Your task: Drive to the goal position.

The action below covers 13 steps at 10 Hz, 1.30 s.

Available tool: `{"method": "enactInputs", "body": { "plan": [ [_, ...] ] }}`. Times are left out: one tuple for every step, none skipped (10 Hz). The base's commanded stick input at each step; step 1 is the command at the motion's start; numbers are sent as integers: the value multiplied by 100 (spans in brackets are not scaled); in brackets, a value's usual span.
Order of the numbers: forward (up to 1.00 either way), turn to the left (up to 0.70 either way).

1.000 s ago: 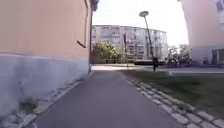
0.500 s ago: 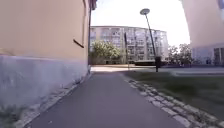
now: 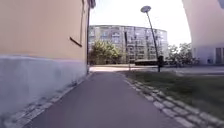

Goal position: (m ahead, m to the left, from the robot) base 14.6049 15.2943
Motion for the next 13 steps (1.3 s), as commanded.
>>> {"method": "enactInputs", "body": {
  "plan": [
    [70, 0],
    [70, 0],
    [70, 0],
    [70, 0],
    [70, 0],
    [70, 0],
    [70, 0],
    [70, 0],
    [70, 0],
    [70, 0],
    [70, 0],
    [70, 0],
    [70, 0]
  ]
}}
